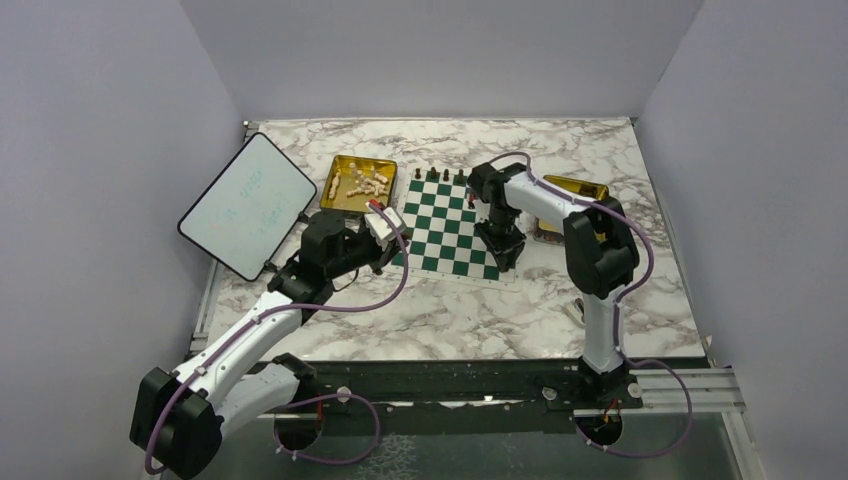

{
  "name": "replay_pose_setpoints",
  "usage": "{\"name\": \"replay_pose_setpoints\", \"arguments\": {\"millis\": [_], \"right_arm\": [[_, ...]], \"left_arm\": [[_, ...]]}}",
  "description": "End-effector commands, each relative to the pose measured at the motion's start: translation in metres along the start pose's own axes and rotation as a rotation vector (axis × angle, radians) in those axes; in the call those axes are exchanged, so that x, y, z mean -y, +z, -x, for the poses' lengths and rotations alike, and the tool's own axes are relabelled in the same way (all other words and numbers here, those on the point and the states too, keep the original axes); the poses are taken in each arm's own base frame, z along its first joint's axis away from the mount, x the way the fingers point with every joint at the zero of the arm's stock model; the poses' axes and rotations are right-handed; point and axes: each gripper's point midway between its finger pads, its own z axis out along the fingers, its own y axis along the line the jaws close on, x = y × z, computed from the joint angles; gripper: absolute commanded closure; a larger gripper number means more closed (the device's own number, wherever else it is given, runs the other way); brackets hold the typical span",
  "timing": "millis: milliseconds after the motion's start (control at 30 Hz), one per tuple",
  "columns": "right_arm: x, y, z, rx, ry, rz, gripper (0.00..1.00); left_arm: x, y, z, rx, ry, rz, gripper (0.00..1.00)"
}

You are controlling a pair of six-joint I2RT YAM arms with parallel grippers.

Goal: Set up the chess pieces on the board
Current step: Place the chess piece on the chessboard.

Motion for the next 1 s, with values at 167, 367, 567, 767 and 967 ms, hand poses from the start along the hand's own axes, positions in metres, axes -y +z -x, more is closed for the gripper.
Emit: {"name": "replay_pose_setpoints", "arguments": {"millis": [167, 367, 567, 767, 967], "right_arm": [[0.007, -0.027, 0.017, 0.154, 0.01, -0.06, 0.63], [0.012, -0.032, 0.02, 0.305, 0.093, -0.089, 0.55], [0.009, -0.044, 0.031, 0.511, 0.152, -0.059, 0.58], [0.005, -0.032, 0.035, 0.565, 0.165, -0.029, 0.61], [0.01, -0.021, 0.034, 0.579, 0.187, -0.055, 0.67]], "left_arm": [[0.0, -0.002, 0.001, 0.007, 0.017, 0.011, 0.9], [0.001, -0.002, 0.002, 0.011, 0.019, 0.008, 0.9], [0.002, -0.003, 0.002, 0.012, 0.021, 0.003, 0.9], [0.006, -0.002, 0.003, 0.015, 0.021, -0.009, 0.9], [0.007, -0.002, 0.004, 0.016, 0.024, -0.012, 0.9]]}}
